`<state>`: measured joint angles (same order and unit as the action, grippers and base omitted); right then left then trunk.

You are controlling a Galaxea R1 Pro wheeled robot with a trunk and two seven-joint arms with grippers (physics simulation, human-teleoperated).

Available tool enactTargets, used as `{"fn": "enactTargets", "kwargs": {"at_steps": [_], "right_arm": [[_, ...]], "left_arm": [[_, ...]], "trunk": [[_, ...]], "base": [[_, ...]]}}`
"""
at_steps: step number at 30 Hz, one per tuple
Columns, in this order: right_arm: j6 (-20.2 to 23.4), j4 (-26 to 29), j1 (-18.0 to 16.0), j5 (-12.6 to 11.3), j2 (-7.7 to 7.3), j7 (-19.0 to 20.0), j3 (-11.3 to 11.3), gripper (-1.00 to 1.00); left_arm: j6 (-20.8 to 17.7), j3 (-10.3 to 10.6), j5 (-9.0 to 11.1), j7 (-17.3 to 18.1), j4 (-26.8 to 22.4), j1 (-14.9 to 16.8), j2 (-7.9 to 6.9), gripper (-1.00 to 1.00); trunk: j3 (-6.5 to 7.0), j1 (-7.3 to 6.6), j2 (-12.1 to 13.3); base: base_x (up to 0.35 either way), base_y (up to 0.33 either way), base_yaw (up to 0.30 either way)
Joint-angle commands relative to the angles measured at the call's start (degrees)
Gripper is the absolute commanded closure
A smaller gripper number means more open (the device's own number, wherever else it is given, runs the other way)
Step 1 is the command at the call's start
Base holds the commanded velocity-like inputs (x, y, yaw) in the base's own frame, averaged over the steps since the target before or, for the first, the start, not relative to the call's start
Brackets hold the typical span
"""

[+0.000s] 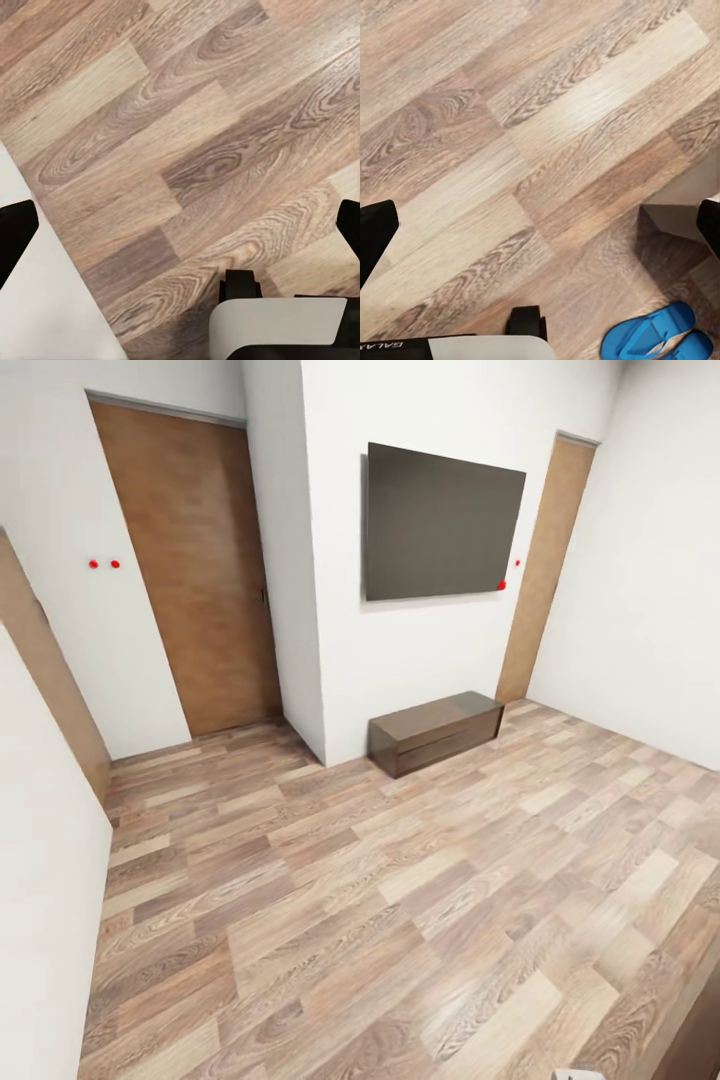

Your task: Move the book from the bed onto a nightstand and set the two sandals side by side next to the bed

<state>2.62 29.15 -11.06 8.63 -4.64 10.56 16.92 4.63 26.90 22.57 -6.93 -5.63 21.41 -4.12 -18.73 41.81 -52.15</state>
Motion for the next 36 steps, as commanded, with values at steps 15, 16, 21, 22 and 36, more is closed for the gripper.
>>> {"fn": "enactTargets", "kwargs": {"at_steps": [15, 16, 21, 22, 36], "right_arm": [[0.3, 0.1, 0.0, 0.6, 0.07, 0.5, 0.5, -1.0], [0.3, 0.1, 0.0, 0.6, 0.07, 0.5, 0.5, -1.0], [0.3, 0.1, 0.0, 0.6, 0.07, 0.5, 0.5, -1.0], [0.3, 0.1, 0.0, 0.6, 0.07, 0.5, 0.5, -1.0], [0.3, 0.1, 0.0, 0.6, 0.07, 0.5, 0.5, -1.0]], "left_arm": [[0.1, 0.5, 0.5, -0.2, 0.0, 0.0, -0.01, -1.0], [0.1, 0.5, 0.5, -0.2, 0.0, 0.0, -0.01, -1.0], [0.1, 0.5, 0.5, -0.2, 0.0, 0.0, -0.01, -1.0], [0.1, 0.5, 0.5, -0.2, 0.0, 0.0, -0.01, -1.0], [0.1, 0.4, 0.5, -0.2, 0.0, 0.0, -0.08, -1.0]], "trunk": [[1.07, 0.01, 0.0], [1.15, 0.01, 0.0], [1.56, 0.01, 0.0], [1.64, 0.01, 0.0], [2.75, 0.01, 0.0]], "base": [[0.008, 0.0, 0.156], [0.078, 0.0, 0.143], [0.121, 0.0, 0.142], [0.154, 0.0, 0.141], [0.26, 0.057, 0.138]]}}
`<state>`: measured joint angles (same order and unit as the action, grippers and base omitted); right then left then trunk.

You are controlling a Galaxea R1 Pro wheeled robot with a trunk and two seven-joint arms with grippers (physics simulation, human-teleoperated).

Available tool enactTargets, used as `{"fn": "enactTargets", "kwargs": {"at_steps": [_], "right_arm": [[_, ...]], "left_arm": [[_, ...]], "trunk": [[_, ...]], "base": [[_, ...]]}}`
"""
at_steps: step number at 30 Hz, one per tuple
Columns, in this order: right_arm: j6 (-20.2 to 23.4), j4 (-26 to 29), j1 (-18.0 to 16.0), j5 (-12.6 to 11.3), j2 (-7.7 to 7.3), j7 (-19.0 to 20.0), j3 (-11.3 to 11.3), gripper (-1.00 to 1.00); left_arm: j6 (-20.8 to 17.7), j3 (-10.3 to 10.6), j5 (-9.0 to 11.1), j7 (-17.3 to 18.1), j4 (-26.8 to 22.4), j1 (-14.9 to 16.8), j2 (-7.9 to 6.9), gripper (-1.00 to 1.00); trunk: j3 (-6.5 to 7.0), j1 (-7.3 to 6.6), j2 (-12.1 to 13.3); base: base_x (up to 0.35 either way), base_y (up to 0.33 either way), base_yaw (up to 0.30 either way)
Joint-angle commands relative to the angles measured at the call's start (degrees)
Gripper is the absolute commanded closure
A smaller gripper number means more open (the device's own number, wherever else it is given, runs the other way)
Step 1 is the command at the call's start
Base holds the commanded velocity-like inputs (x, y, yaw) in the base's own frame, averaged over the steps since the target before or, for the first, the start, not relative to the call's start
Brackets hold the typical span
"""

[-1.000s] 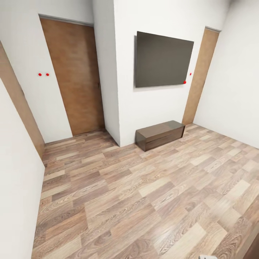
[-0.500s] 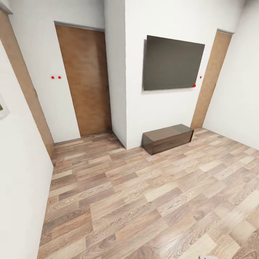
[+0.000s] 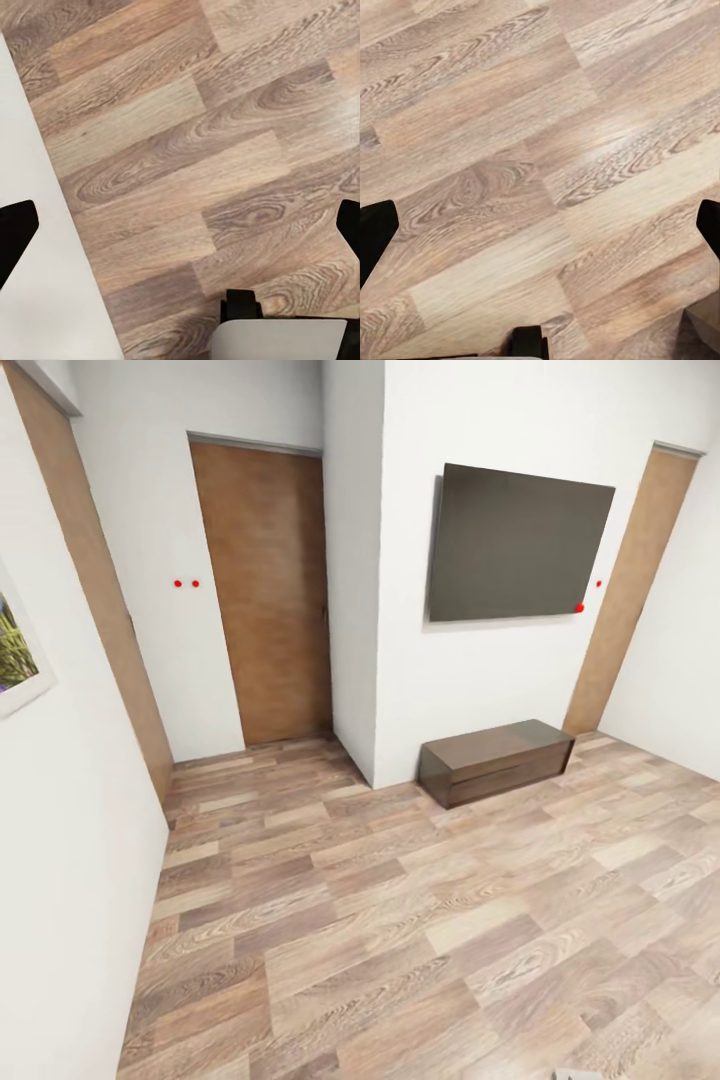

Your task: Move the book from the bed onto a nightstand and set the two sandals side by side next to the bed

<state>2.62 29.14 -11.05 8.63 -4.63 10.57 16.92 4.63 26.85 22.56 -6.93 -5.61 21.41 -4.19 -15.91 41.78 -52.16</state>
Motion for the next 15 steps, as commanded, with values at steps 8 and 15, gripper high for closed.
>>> {"fn": "enactTargets", "kwargs": {"at_steps": [8, 15], "right_arm": [[0.3, 0.1, 0.0, 0.6, 0.06, 0.5, 0.5, -1.0], [0.3, 0.1, 0.0, 0.6, 0.06, 0.5, 0.5, -1.0]], "left_arm": [[0.1, 0.5, 0.5, -0.2, 0.0, 0.0, -0.02, -1.0], [0.1, 0.5, 0.5, -0.2, 0.0, 0.0, -0.02, -1.0]], "trunk": [[0.15, 0.04, 0.0], [0.2, 0.04, 0.0]], "base": [[0.326, 0.075, 0.048], [0.336, 0.025, 0.011]]}}
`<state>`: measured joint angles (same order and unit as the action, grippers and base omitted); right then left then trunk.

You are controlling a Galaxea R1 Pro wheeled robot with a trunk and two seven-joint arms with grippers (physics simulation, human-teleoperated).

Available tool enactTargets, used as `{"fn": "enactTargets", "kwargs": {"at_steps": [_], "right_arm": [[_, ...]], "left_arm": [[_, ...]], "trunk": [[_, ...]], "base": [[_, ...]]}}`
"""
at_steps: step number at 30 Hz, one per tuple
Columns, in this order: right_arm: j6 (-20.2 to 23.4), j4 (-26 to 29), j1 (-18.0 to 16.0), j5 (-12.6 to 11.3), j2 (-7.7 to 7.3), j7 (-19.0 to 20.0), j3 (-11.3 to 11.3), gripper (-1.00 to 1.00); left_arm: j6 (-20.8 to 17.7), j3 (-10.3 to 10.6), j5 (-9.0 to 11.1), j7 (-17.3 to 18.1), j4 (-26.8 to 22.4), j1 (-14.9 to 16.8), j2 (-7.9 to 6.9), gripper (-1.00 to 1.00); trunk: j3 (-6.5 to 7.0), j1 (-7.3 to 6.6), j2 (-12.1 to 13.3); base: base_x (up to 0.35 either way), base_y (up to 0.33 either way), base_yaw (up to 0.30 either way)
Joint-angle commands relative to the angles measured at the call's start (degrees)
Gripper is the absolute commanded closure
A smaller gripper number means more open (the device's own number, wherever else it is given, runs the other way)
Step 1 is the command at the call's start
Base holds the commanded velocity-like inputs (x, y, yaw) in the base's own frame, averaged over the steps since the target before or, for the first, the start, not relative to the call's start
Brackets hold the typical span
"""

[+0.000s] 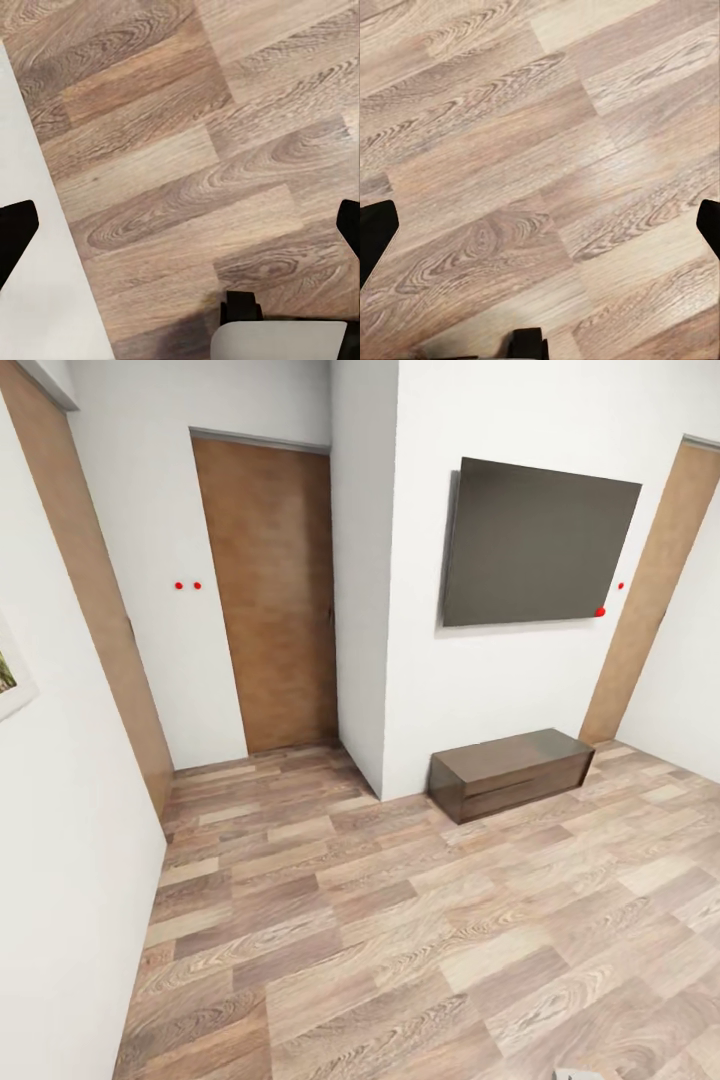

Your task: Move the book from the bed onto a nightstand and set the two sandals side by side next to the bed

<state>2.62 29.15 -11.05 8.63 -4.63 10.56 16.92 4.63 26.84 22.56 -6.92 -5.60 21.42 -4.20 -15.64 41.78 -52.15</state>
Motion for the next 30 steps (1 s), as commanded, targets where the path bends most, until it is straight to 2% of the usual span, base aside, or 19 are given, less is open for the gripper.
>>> {"fn": "enactTargets", "kwargs": {"at_steps": [1, 30], "right_arm": [[0.3, 0.1, 0.0, 0.6, 0.06, 0.5, 0.5, -1.0], [0.3, 0.1, 0.0, 0.6, 0.06, 0.5, 0.5, -1.0]], "left_arm": [[0.1, 0.5, 0.5, -0.2, 0.0, 0.0, -0.02, -1.0], [0.1, 0.5, 0.5, -0.2, 0.0, 0.0, -0.02, -1.0]], "trunk": [[-0.07, 0.04, 0.0], [-0.06, 0.04, 0.0]], "base": [[0.338, 0.011, 0.005], [0.34, 0.002, 0.001]]}}
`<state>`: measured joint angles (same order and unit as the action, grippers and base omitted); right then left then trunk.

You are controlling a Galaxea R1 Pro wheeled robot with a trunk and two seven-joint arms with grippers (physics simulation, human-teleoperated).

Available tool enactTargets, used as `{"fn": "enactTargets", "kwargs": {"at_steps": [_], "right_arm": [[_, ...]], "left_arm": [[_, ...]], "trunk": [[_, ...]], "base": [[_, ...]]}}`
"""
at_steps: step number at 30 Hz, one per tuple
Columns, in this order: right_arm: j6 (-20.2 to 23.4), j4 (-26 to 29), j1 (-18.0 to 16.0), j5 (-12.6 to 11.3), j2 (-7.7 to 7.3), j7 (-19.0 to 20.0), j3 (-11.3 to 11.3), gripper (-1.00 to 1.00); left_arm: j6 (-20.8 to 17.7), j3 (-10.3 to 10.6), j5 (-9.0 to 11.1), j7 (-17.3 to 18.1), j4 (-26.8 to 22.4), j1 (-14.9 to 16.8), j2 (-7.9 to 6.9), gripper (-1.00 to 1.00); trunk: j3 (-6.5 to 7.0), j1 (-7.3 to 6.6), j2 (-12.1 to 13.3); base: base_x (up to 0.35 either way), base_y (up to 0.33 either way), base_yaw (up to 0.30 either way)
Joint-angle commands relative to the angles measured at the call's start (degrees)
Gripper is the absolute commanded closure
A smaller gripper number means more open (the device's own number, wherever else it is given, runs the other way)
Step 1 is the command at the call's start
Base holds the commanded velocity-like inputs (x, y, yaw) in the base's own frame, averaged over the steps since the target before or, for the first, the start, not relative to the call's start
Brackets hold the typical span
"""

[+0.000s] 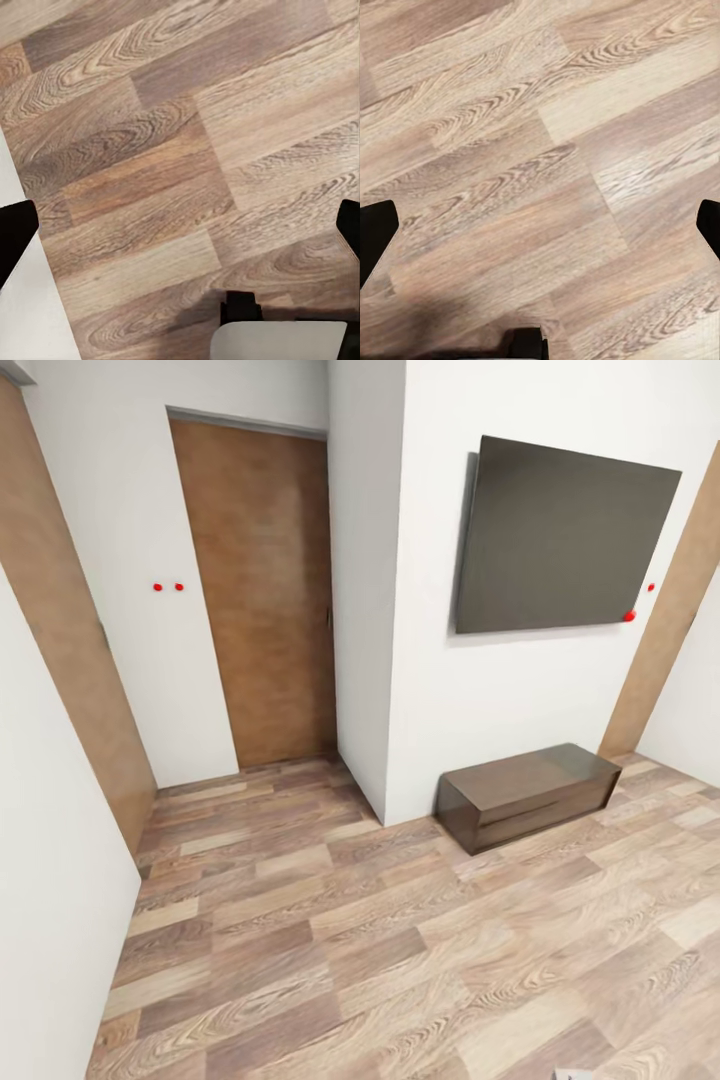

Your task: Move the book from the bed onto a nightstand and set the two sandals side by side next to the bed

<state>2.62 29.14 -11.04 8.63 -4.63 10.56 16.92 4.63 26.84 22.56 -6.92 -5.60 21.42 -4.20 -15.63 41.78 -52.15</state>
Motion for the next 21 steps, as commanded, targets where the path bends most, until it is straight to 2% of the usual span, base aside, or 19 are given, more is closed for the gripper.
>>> {"fn": "enactTargets", "kwargs": {"at_steps": [1, 21], "right_arm": [[0.3, 0.1, 0.0, 0.6, 0.06, 0.5, 0.5, -1.0], [0.3, 0.1, 0.0, 0.5, 0.06, 0.5, 0.5, -1.0]], "left_arm": [[0.1, 0.5, 0.5, -0.2, 0.0, 0.0, -0.02, -1.0], [0.2, 0.6, 0.6, -0.2, -0.1, 0.0, 0.0, -1.0]], "trunk": [[-0.07, 0.04, 0.0], [-0.07, 0.04, 0.0]], "base": [[0.34, 0.0, 0.0], [0.324, 0.0, 0.0]]}}
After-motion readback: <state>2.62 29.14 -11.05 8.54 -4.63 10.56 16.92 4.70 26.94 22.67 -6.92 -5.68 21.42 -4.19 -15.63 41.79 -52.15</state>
